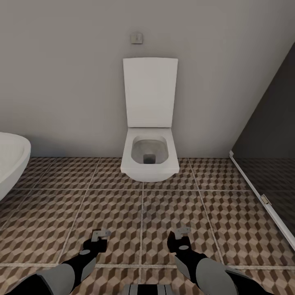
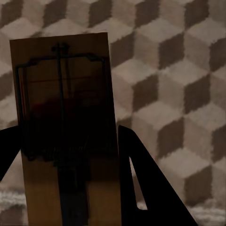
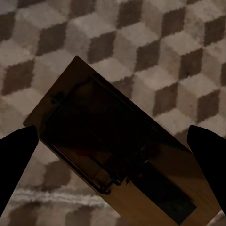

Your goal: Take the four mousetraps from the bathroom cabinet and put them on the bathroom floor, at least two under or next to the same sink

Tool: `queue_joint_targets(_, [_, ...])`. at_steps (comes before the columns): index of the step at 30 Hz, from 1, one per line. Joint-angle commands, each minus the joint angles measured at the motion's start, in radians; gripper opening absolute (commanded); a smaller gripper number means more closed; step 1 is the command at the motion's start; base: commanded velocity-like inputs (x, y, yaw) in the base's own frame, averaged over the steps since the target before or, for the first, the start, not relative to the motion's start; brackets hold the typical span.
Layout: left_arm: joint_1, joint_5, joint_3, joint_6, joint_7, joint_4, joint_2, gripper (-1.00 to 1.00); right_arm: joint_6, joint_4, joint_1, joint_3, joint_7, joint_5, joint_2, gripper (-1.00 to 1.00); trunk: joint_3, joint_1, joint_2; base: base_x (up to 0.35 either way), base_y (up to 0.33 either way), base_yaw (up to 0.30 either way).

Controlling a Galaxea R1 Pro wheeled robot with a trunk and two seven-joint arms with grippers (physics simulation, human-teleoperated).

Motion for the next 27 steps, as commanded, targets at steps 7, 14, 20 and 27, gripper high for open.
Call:
queue_joint_targets(7, [0.003, 0.001, -0.009, 0.0, 0.005, -0.001, -0.001, -1.0, -0.005, 0.003, -0.001, -0.009, -0.001, 0.009, 0.0, -1.0, -0.001, 0.0, 0.0, 0.0, 0.0, 0.0])
queue_joint_targets(14, [0.003, 0.001, -0.009, -0.024, 0.006, -0.009, 0.003, -1.0, -0.006, 0.003, -0.001, -0.008, 0.007, 0.01, 0.0, -1.0, -0.001, 0.0, 0.0, 0.0, 0.0, 0.0])
queue_joint_targets(20, [0.003, 0.0, -0.01, -0.035, 0.014, -0.014, 0.002, -1.0, -0.006, 0.003, -0.001, -0.008, 0.009, 0.012, 0.0, -1.0, -0.001, 0.0, 0.0, 0.0, 0.0, 0.0])
queue_joint_targets(27, [0.003, -0.001, -0.013, -0.03, 0.02, -0.019, -0.039, -1.0, -0.006, -0.003, -0.001, -0.007, 0.009, 0.013, 0.0, -1.0, -0.001, 0.0, 0.0, 0.0, 0.0, 0.0])
